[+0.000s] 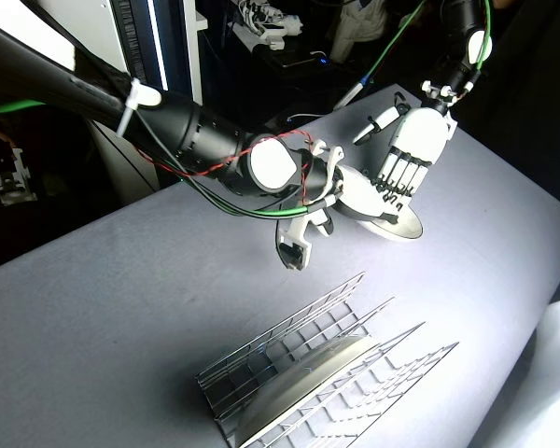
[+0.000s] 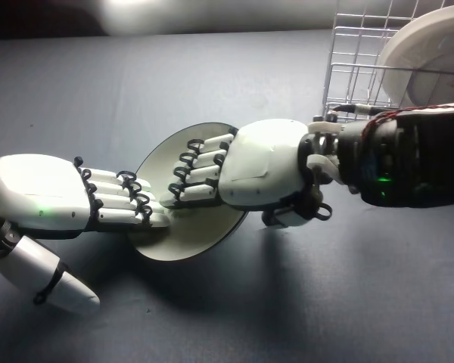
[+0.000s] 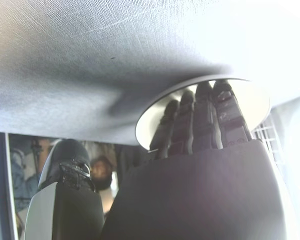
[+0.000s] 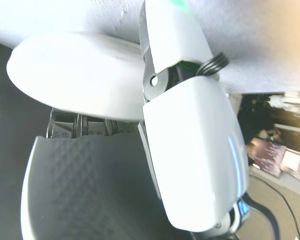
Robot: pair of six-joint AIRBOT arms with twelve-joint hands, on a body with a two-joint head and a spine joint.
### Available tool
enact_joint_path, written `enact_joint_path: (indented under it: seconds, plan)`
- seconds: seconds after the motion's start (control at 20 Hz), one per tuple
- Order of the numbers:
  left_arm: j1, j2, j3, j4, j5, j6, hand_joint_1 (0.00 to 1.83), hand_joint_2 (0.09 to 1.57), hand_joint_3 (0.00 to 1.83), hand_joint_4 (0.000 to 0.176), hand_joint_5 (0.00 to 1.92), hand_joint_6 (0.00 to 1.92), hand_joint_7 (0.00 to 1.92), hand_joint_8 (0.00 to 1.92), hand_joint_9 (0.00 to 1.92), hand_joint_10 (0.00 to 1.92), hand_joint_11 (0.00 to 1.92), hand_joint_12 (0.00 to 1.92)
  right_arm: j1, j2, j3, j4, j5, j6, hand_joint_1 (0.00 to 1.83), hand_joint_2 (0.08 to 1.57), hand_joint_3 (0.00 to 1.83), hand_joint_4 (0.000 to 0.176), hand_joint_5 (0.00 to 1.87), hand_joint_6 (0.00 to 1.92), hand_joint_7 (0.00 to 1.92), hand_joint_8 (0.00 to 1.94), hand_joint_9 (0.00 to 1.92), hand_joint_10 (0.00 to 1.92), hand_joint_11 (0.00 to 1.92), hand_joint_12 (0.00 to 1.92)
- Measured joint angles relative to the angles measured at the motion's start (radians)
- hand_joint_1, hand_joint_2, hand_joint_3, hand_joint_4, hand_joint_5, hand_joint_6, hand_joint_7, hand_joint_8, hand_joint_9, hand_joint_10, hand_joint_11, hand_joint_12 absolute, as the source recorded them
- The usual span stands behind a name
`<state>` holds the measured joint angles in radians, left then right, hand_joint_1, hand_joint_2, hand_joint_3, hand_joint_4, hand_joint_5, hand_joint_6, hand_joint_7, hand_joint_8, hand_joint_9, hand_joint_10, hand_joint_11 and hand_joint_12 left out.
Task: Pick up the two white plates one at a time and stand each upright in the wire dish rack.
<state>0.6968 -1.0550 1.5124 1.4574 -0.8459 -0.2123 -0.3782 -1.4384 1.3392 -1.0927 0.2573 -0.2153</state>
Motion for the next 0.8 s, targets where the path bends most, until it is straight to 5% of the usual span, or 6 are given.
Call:
enact_joint_path:
  seconds: [0.1, 0.25, 0.45, 0.6, 0.8]
  plan:
    - [0.0, -0.001, 0.0, 0.0, 0.0, 0.0, 0.0, 1.12, 0.0, 0.0, 0.04, 0.01, 0.02, 0.01, 0.02, 0.01, 0.03, 0.01, 0.0, -0.016, 0.023, 0.012, 0.007, 0.0, 1.38, 1.08, 0.0, 0.0, 0.0, 0.0, 0.0, 0.0, 0.0, 0.0, 0.0, 0.29]
    - [0.0, -0.001, 0.002, 0.0, -0.002, 0.0, 0.0, 1.12, 0.0, 0.0, 0.0, 0.0, 0.0, 0.0, 0.0, 0.0, 0.0, 0.0, 0.0, -0.027, 0.039, 0.015, 0.007, 0.0, 1.42, 1.12, 0.01, 0.0, 0.0, 0.0, 0.0, 0.0, 0.0, 0.0, 0.0, 0.38]
    - [0.0, -0.002, 0.004, 0.0, -0.004, 0.0, 0.0, 1.13, 0.0, 0.0, 0.03, 0.01, 0.01, 0.0, 0.0, 0.0, 0.01, 0.01, 0.0, -0.033, 0.039, 0.02, 0.008, 0.0, 1.49, 1.11, 0.0, 0.0, 0.11, 0.01, 0.07, 0.01, 0.1, 0.02, 0.0, 0.73]
    - [0.0, -0.002, 0.005, 0.0, -0.005, 0.001, 0.0, 1.13, 0.0, 0.0, 0.04, 0.01, 0.01, 0.0, 0.0, 0.0, 0.01, 0.01, 0.0, -0.035, 0.039, 0.023, 0.018, 0.0, 1.41, 1.11, 0.0, 0.0, 0.33, 0.02, 0.33, 0.01, 0.37, 0.03, 0.02, 1.07]
    - [0.0, -0.004, 0.008, 0.0, -0.007, 0.001, 0.0, 1.13, 0.0, 0.0, 0.03, 0.01, 0.0, 0.0, 0.0, 0.0, 0.01, 0.01, 0.009, -0.035, 0.039, 0.029, 0.042, -0.005, 1.35, 1.14, 0.0, 0.0, 0.72, 0.02, 0.73, 0.01, 0.74, 0.03, 0.42, 0.88]
